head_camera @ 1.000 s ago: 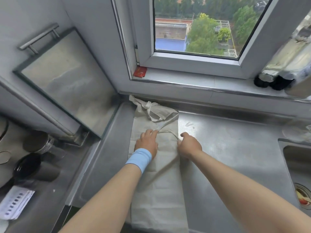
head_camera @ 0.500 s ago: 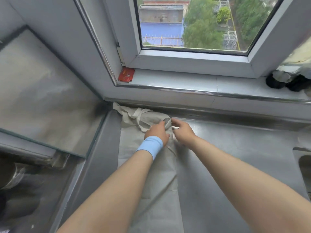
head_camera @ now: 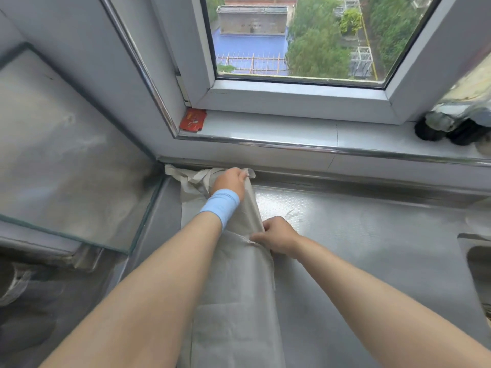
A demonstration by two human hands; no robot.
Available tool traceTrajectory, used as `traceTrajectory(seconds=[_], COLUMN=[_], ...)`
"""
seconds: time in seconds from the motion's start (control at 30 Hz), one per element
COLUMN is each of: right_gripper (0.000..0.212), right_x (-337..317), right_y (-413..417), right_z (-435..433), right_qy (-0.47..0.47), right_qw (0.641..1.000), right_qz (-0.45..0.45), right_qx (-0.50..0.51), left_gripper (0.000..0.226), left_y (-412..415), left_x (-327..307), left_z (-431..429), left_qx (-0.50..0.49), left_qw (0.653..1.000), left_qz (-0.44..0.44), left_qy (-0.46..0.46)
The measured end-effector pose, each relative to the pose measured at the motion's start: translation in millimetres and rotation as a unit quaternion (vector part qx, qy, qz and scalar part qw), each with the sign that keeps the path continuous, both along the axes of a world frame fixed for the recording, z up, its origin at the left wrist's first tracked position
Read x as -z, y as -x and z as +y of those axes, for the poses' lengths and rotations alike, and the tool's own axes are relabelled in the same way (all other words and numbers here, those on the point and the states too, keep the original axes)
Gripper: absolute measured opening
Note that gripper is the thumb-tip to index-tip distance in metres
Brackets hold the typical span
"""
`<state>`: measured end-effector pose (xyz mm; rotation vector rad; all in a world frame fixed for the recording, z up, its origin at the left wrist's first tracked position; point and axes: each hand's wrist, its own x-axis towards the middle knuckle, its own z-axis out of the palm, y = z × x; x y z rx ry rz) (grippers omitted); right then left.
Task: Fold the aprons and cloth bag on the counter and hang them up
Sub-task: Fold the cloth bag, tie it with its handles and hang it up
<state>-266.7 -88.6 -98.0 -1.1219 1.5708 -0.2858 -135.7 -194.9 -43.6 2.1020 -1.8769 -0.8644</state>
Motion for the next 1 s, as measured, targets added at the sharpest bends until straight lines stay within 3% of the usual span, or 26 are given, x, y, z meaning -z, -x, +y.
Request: traceTrajectory(seconds=[0.1, 0.2, 0.27, 0.37, 0.53, 0.6, 0.67, 0.73, 0.8, 0.9, 1.0], right_gripper=[0.037, 0.047, 0.030, 0.010, 0.005, 0.012, 0.018, 0.019, 0.015, 0.018, 0.018], right_x=[-5.0, -17.0, -17.9, -17.4, -41.5, -53.2, -69.8, -91.1, -107.1, -108.7, -87.9], right_y=[-0.3, 0.7, 2.8, 1.5, -5.6, -12.4, -27.7, -46.1, -61.6, -76.8, -88.9], right_z=[3.8, 13.4, 22.9, 35.9, 41.5, 35.1, 28.3, 23.8, 15.4, -3.4, -13.9], right_qy=[0.002, -0.025, -0.001, -0.005, 0.058, 0.094, 0.095, 0.097, 0.106, 0.106, 0.114], right_qw=[1.000, 0.999, 0.996, 0.964, 0.916, 0.951, 0.991, 0.994, 0.984, 0.981, 0.992], right_qz=[0.014, 0.021, 0.094, 0.248, 0.379, 0.286, 0.098, -0.042, -0.134, -0.147, -0.051], right_qx=[0.025, 0.040, -0.013, -0.097, -0.117, -0.066, -0.016, 0.010, 0.045, 0.066, 0.033], left_gripper=[0.024, 0.018, 0.019, 0.027, 0.037, 0.038, 0.035, 0.026, 0.015, 0.008, 0.019], left_y=[-2.4, -7.0, -12.4, -26.5, -40.9, -39.9, -35.6, -37.8, -50.9, -85.2, -131.0], left_x=[-0.6, 11.1, 27.9, 53.6, 51.9, 33.6, 9.4, -7.7, -21.2, -26.2, -21.7], left_z=[12.9, 52.4, 81.8, 119.3, 145.7, 151.7, 153.4, 150.6, 148.0, 140.3, 123.6], left_qx=[-0.044, 0.016, 0.106, 0.191, 0.115, 0.063, -0.051, -0.101, -0.074, -0.093, -0.199], left_qw=[0.996, 0.983, 0.988, 0.981, 0.992, 0.994, 0.968, 0.905, 0.882, 0.909, 0.931], left_qz=[0.030, -0.018, 0.004, -0.017, 0.046, 0.088, 0.236, 0.387, 0.428, 0.372, 0.297], left_qy=[0.067, 0.180, 0.114, -0.012, -0.003, -0.005, -0.070, -0.146, -0.180, -0.163, -0.067])
